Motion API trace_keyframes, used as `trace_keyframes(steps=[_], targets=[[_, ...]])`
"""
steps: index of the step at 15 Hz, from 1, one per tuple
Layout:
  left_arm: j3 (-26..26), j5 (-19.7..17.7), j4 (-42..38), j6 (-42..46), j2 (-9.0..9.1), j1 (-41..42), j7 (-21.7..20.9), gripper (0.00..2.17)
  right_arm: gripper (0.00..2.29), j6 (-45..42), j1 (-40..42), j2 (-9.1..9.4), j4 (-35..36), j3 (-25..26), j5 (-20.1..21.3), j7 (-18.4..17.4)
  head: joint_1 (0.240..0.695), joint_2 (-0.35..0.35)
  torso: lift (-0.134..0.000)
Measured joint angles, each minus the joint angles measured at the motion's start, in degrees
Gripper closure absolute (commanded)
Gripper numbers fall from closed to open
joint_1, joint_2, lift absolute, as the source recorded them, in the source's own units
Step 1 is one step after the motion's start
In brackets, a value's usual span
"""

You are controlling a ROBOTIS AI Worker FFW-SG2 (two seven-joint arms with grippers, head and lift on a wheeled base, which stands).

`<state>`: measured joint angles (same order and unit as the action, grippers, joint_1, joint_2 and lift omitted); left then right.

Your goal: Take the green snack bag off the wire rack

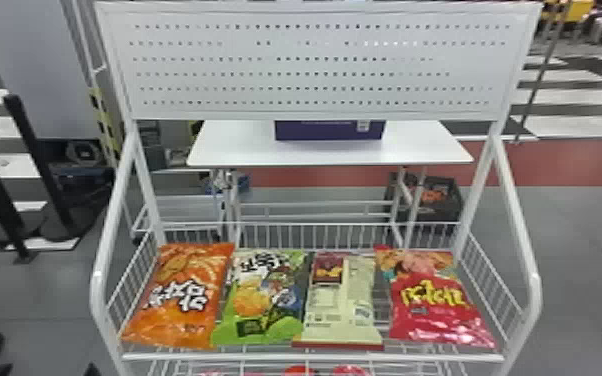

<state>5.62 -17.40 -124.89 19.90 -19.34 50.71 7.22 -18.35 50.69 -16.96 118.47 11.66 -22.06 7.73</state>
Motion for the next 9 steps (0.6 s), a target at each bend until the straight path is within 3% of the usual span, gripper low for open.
trace_keyframes(steps=[9], targets=[[-0.1,0.0,0.0,-0.1,0.00,-0.1,-0.3,0.06,0.17,0.0,0.1,-0.09,0.0,0.0,0.0,0.0,0.499,0.000,0.000]])
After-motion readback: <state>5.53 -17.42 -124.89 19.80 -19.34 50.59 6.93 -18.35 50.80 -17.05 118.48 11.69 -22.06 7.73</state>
